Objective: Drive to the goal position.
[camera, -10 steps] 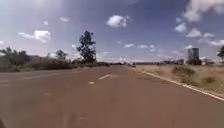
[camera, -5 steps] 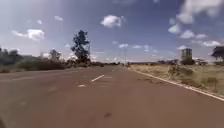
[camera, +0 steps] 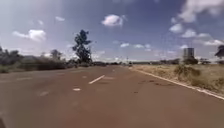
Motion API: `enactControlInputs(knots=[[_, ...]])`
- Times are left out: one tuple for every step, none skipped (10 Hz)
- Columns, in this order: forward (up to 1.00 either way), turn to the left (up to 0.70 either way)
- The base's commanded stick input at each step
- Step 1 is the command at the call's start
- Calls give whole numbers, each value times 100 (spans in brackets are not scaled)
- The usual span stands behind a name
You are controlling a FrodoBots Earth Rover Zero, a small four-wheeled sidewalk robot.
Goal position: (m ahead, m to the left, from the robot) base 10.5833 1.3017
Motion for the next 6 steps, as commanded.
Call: enactControlInputs(knots=[[100,-28],[100,-14],[100,-1],[100,-10],[100,-26],[100,-30]])
